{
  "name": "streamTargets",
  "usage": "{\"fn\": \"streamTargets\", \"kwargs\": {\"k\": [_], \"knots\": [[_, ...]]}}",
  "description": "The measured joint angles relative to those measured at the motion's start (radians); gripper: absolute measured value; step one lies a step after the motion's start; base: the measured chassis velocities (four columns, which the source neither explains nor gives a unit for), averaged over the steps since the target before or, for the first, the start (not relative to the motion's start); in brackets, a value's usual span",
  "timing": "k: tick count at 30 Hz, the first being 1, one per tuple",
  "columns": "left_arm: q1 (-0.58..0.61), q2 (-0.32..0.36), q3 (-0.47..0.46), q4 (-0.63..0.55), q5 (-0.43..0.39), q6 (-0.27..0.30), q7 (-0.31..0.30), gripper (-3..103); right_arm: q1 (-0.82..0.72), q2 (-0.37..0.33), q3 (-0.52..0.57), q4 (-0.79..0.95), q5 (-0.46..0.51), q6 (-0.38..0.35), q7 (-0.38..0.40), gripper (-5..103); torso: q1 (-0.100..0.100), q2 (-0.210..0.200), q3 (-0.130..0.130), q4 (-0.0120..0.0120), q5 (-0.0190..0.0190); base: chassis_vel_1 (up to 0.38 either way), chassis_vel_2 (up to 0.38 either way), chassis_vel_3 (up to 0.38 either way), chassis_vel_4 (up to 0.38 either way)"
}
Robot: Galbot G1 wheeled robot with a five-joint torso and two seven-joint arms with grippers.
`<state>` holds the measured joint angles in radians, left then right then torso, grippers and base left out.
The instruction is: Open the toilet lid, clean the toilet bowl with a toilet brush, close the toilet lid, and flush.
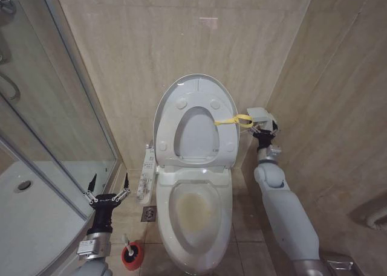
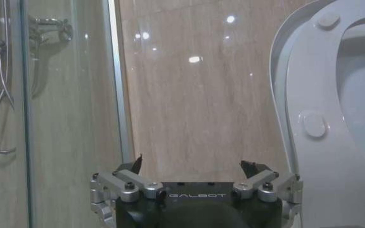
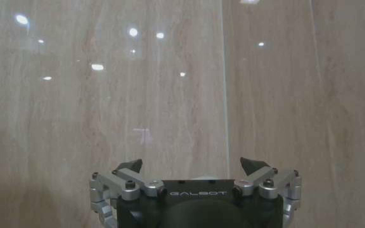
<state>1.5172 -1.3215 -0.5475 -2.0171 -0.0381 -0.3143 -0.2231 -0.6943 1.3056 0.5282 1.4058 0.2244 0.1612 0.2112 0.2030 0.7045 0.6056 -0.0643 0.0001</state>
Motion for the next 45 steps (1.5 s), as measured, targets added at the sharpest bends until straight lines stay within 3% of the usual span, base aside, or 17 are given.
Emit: {"fn": "streamTargets", "kwargs": {"k": [16, 34, 36, 45], "knots": [[0.000, 0.000, 0.000, 0.000, 0.000, 0.000, 0.000, 100, 0.048, 0.058, -0.080, -0.009, 0.001, -0.021, 0.018, 100, 0.000, 0.000, 0.000, 0.0003, -0.0002, 0.000, 0.000, 0.000, 0.000], [0.000, 0.000, 0.000, 0.000, 0.000, 0.000, 0.000, 100, -0.123, -0.024, -0.131, 0.128, 0.043, 0.005, 0.011, 100, 0.000, 0.000, 0.000, -0.0003, 0.0000, 0.000, 0.000, 0.000, 0.000], [0.000, 0.000, 0.000, 0.000, 0.000, 0.000, 0.000, 100, -0.167, -0.034, -0.132, 0.161, 0.044, 0.010, 0.006, 100, 0.000, 0.000, 0.000, 0.0007, 0.0000, 0.000, 0.000, 0.000, 0.000], [0.000, 0.000, 0.000, 0.000, 0.000, 0.000, 0.000, 100, -0.365, -0.095, -0.093, 0.314, 0.053, 0.027, -0.002, 100, 0.000, 0.000, 0.000, 0.0002, 0.0000, 0.000, 0.000, 0.000, 0.000]]}}
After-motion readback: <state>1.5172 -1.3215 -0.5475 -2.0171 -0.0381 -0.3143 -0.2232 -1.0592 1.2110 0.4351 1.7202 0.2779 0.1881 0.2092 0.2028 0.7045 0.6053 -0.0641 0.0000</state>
